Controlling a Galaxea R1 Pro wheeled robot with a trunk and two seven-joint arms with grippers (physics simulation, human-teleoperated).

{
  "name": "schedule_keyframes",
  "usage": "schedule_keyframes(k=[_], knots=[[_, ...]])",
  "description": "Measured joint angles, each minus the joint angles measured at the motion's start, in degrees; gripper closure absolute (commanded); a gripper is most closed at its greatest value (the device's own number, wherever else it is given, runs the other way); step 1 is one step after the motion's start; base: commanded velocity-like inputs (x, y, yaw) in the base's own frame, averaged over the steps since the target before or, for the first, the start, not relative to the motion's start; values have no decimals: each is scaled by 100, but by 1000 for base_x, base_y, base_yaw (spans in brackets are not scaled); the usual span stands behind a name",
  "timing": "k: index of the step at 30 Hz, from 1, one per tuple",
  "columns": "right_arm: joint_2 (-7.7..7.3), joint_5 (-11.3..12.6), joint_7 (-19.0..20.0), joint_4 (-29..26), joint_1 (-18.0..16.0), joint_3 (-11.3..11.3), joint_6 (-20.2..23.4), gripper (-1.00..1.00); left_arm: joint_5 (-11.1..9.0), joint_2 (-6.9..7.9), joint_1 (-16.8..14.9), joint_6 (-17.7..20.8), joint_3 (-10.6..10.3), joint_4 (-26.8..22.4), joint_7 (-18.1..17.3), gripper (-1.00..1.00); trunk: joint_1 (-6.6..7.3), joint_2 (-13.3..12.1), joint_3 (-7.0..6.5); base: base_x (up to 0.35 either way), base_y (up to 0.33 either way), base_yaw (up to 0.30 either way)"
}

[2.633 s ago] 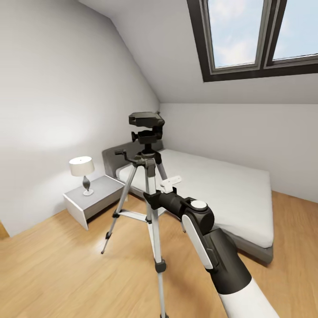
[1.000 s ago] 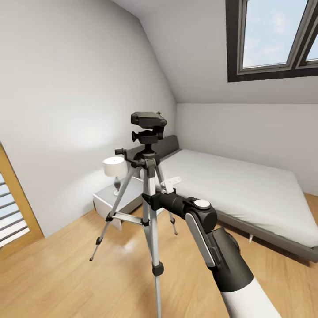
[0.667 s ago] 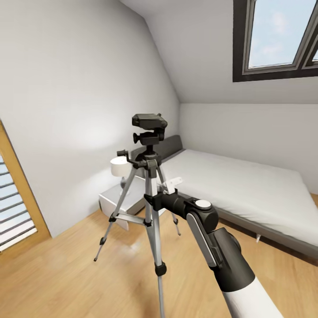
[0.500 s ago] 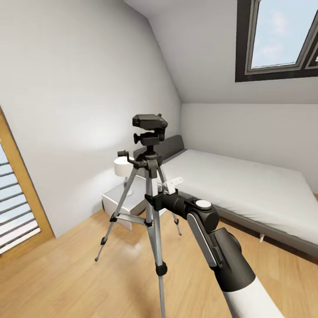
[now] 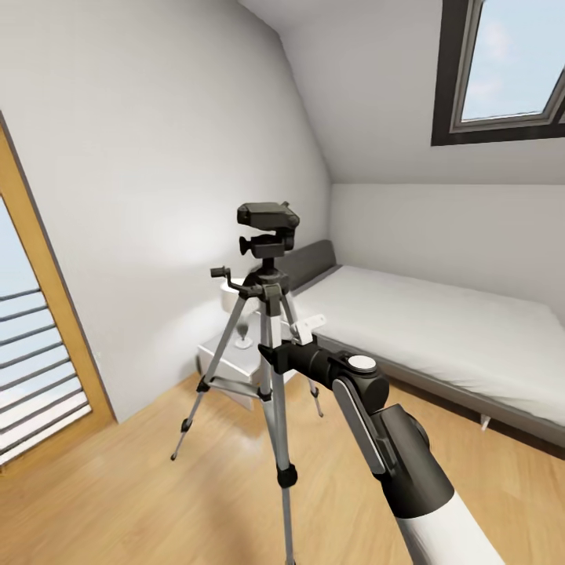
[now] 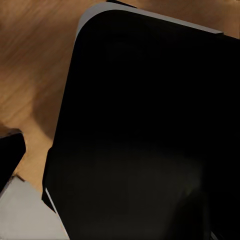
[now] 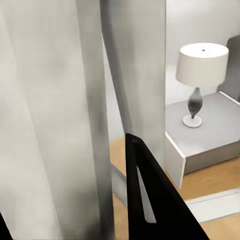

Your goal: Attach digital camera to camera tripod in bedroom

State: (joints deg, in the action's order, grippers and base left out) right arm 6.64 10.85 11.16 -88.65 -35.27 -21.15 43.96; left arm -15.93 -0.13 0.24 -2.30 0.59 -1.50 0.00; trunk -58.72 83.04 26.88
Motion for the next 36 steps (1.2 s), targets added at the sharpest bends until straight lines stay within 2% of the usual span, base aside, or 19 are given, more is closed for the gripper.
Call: schedule_keyframes(k=[13, 26, 32, 36], knots=[[1, 1, -60, 2, -1, 1, -21, 100, 1, 5, 0, 1, -1, 0, -4, -100, 2, 1, 0, 215, 228, 0], [1, -2, -62, 8, -1, -2, -22, 100, 2, 5, 0, 2, -8, -4, -7, -100, 0, 1, 0, 68, 24, 0], [-6, 3, -57, 11, -1, -5, -21, 100, 3, 5, 0, 2, -9, -2, -8, -100, 2, 1, 0, 221, 2, 0], [-92, -30, -49, 91, -4, 59, -3, 100, 2, 0, 1, 2, -1, -10, 0, -100, 0, 2, 2, 70, 0, 0]])
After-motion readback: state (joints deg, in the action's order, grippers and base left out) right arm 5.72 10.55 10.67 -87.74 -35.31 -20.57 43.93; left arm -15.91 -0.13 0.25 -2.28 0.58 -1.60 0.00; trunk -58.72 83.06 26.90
